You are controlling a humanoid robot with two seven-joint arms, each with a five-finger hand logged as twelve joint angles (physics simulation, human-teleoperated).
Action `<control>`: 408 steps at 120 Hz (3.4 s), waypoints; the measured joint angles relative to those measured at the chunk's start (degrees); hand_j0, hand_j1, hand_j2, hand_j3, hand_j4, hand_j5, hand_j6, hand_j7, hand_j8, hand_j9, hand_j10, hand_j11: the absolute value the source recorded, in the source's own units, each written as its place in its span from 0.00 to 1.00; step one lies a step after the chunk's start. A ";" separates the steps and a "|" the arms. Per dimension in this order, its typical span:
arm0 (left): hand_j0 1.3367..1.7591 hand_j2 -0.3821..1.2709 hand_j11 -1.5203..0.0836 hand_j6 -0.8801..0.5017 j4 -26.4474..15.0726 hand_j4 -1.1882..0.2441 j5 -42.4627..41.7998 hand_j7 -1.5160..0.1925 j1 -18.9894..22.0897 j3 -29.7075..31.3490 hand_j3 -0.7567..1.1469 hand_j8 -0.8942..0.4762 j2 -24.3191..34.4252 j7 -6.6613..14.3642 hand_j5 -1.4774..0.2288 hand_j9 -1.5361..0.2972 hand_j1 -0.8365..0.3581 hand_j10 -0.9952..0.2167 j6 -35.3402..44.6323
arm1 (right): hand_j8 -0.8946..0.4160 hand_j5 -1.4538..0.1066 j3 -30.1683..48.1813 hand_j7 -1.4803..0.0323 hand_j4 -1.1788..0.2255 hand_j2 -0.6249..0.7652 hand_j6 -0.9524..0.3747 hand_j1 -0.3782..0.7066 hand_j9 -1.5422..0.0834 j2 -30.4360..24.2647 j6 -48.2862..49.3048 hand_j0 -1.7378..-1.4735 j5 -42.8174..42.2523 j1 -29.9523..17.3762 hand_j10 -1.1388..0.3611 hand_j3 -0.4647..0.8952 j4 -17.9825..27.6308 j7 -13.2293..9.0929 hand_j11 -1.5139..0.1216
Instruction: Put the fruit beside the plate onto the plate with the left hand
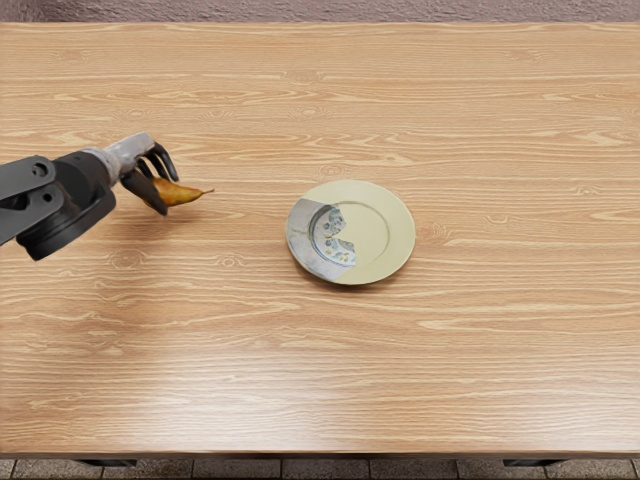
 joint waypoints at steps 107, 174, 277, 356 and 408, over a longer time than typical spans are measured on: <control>0.75 0.47 0.30 0.30 -6.64 0.30 -5.23 0.27 -1.54 -10.71 0.40 0.31 1.20 -0.06 0.23 0.28 0.41 0.23 -11.85 | 0.68 0.93 -0.23 0.98 0.84 0.45 0.72 0.03 0.95 0.00 0.03 0.30 -0.08 0.00 0.76 0.34 0.00 0.00 0.93; 0.75 0.49 0.29 0.30 -7.51 0.30 -8.94 0.27 -3.92 -11.40 0.40 0.31 -6.00 -0.09 0.21 0.27 0.41 0.21 -13.84 | 0.68 0.93 -0.31 0.98 0.84 0.45 0.72 0.03 0.95 0.00 0.03 0.30 -0.09 0.02 0.76 0.34 0.10 -0.01 0.93; 0.75 0.49 0.28 0.31 -0.28 0.29 -9.45 0.26 -7.70 -12.06 0.40 0.32 -19.13 -0.07 0.20 0.26 0.39 0.19 -14.53 | 0.68 0.93 -0.31 0.98 0.84 0.45 0.72 0.03 0.95 0.00 0.03 0.30 -0.09 0.07 0.76 0.34 0.18 0.00 0.93; 0.76 0.45 0.46 0.38 8.57 0.43 -9.12 0.43 -6.47 -11.64 0.40 0.39 -25.52 -0.07 0.39 0.42 0.51 0.35 -15.16 | 0.68 0.93 -0.31 0.98 0.84 0.45 0.72 0.03 0.95 0.00 0.04 0.30 -0.09 0.07 0.76 0.34 0.18 0.00 0.93; 0.76 0.26 0.87 0.59 7.56 0.77 -12.50 0.82 -6.30 -12.80 0.40 0.60 -24.67 -0.05 0.79 0.77 0.91 0.75 -14.98 | 0.68 0.93 -0.31 0.98 0.84 0.45 0.72 0.03 0.95 0.00 0.04 0.30 -0.09 0.08 0.76 0.34 0.18 0.00 0.93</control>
